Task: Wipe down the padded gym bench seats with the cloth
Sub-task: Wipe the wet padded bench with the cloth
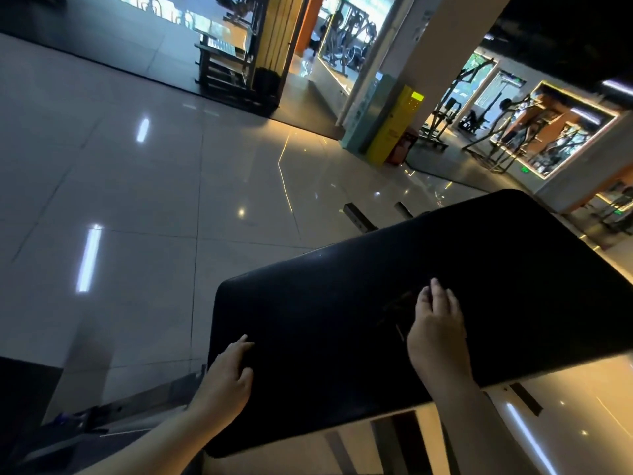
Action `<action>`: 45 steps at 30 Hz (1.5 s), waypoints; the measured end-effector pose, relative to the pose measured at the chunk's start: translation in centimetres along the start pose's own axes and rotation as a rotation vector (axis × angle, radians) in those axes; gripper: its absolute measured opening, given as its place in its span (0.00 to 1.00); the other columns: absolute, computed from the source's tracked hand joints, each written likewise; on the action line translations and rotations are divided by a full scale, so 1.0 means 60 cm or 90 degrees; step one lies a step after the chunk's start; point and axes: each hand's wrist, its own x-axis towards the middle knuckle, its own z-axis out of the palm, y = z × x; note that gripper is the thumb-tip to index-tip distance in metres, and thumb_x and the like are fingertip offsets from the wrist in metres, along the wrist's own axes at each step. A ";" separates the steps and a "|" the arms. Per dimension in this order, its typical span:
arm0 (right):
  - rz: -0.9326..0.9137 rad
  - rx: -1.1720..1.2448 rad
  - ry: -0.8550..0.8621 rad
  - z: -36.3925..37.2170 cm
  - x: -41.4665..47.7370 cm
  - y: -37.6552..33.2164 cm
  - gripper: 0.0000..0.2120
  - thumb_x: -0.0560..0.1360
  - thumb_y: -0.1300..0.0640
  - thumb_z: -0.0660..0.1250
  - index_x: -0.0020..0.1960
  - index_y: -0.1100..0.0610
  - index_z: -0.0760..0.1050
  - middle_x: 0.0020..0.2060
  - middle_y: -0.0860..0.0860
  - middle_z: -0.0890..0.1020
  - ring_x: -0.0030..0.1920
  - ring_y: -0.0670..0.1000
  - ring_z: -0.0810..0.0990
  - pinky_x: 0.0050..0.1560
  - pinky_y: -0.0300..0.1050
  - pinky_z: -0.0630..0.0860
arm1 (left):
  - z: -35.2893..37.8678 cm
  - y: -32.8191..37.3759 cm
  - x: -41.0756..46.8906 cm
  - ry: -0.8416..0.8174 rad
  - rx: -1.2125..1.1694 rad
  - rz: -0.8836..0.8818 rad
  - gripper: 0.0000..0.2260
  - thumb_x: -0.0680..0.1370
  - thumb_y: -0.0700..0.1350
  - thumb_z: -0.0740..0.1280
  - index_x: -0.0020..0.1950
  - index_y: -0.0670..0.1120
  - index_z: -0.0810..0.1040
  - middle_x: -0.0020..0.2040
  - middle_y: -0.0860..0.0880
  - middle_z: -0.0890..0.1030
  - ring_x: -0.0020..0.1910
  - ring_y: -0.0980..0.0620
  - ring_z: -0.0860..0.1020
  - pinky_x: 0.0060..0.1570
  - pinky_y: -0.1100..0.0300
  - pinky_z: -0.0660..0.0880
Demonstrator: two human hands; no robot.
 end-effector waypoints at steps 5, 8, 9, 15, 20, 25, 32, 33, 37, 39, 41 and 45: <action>-0.161 0.060 -0.101 0.104 0.017 -0.176 0.28 0.85 0.60 0.52 0.82 0.54 0.47 0.82 0.47 0.46 0.81 0.49 0.46 0.78 0.41 0.43 | -0.012 -0.020 -0.003 -0.020 0.090 0.038 0.25 0.81 0.42 0.59 0.76 0.57 0.61 0.75 0.64 0.56 0.79 0.59 0.51 0.78 0.54 0.51; -0.345 0.076 -0.231 0.140 -0.045 -0.241 0.27 0.84 0.63 0.48 0.82 0.53 0.52 0.80 0.43 0.49 0.81 0.50 0.48 0.79 0.44 0.46 | -0.014 -0.022 0.002 -0.011 0.134 0.040 0.27 0.82 0.44 0.58 0.79 0.57 0.54 0.76 0.65 0.48 0.78 0.62 0.42 0.76 0.60 0.41; -0.381 0.062 -0.240 0.137 -0.065 -0.242 0.27 0.83 0.64 0.50 0.81 0.54 0.56 0.80 0.45 0.53 0.80 0.52 0.52 0.80 0.49 0.52 | -0.015 -0.021 0.007 -0.016 0.134 0.038 0.28 0.82 0.44 0.58 0.80 0.56 0.53 0.77 0.64 0.47 0.77 0.62 0.41 0.76 0.61 0.40; -0.223 -0.057 -0.073 0.091 -0.039 -0.093 0.26 0.70 0.64 0.58 0.66 0.57 0.80 0.66 0.54 0.77 0.64 0.59 0.77 0.66 0.57 0.69 | -0.036 -0.035 0.029 -0.090 0.075 0.058 0.26 0.83 0.44 0.56 0.79 0.57 0.53 0.78 0.67 0.44 0.76 0.67 0.40 0.76 0.61 0.45; 0.005 -0.130 -0.038 0.041 0.074 -0.056 0.28 0.77 0.62 0.65 0.76 0.58 0.67 0.77 0.57 0.66 0.77 0.58 0.63 0.77 0.59 0.59 | -0.036 -0.036 0.029 -0.088 0.074 0.071 0.25 0.82 0.43 0.56 0.77 0.59 0.55 0.78 0.66 0.45 0.76 0.68 0.42 0.76 0.63 0.45; -0.024 -0.055 -0.066 0.075 0.168 -0.147 0.33 0.79 0.58 0.62 0.81 0.57 0.54 0.81 0.56 0.53 0.80 0.59 0.51 0.80 0.56 0.51 | -0.044 -0.036 0.044 -0.097 0.088 0.056 0.27 0.83 0.47 0.56 0.80 0.56 0.50 0.78 0.65 0.44 0.77 0.65 0.43 0.77 0.62 0.46; -0.298 0.045 -0.191 0.187 0.136 -0.312 0.30 0.82 0.63 0.56 0.82 0.56 0.52 0.82 0.51 0.51 0.81 0.56 0.48 0.79 0.51 0.44 | -0.047 -0.045 0.058 -0.042 0.020 0.018 0.25 0.83 0.44 0.56 0.79 0.56 0.56 0.77 0.67 0.50 0.76 0.65 0.52 0.76 0.62 0.54; -0.381 0.059 -0.230 0.198 0.113 -0.322 0.30 0.82 0.65 0.56 0.82 0.56 0.54 0.82 0.50 0.52 0.81 0.56 0.49 0.79 0.49 0.43 | -0.048 -0.042 0.058 -0.027 0.011 0.012 0.24 0.82 0.43 0.57 0.78 0.55 0.59 0.76 0.67 0.52 0.75 0.65 0.54 0.76 0.63 0.55; -0.454 0.112 -0.296 0.206 0.102 -0.315 0.25 0.84 0.60 0.57 0.80 0.53 0.60 0.80 0.50 0.59 0.80 0.53 0.54 0.80 0.49 0.50 | -0.058 -0.033 0.057 0.019 0.004 0.005 0.19 0.80 0.41 0.59 0.69 0.55 0.72 0.72 0.66 0.61 0.72 0.65 0.60 0.74 0.63 0.59; -0.403 0.104 -0.266 0.206 0.122 -0.321 0.27 0.84 0.56 0.60 0.81 0.54 0.58 0.80 0.50 0.58 0.80 0.54 0.54 0.80 0.51 0.52 | -0.068 -0.039 0.053 0.032 0.003 -0.013 0.17 0.80 0.41 0.60 0.66 0.55 0.74 0.70 0.65 0.67 0.70 0.64 0.64 0.73 0.61 0.62; -0.412 0.071 -0.253 0.214 0.132 -0.350 0.32 0.82 0.56 0.64 0.81 0.57 0.55 0.80 0.53 0.56 0.80 0.56 0.52 0.80 0.52 0.50 | -0.082 -0.053 0.053 0.031 0.004 -0.042 0.16 0.79 0.40 0.60 0.63 0.55 0.76 0.67 0.62 0.72 0.68 0.61 0.69 0.71 0.59 0.66; -0.491 0.043 -0.296 0.260 0.139 -0.441 0.34 0.79 0.55 0.68 0.80 0.60 0.59 0.80 0.54 0.58 0.78 0.58 0.56 0.79 0.51 0.53 | -0.119 -0.075 0.047 0.123 -0.016 -0.107 0.11 0.77 0.45 0.60 0.53 0.60 0.76 0.53 0.58 0.80 0.56 0.56 0.79 0.57 0.55 0.77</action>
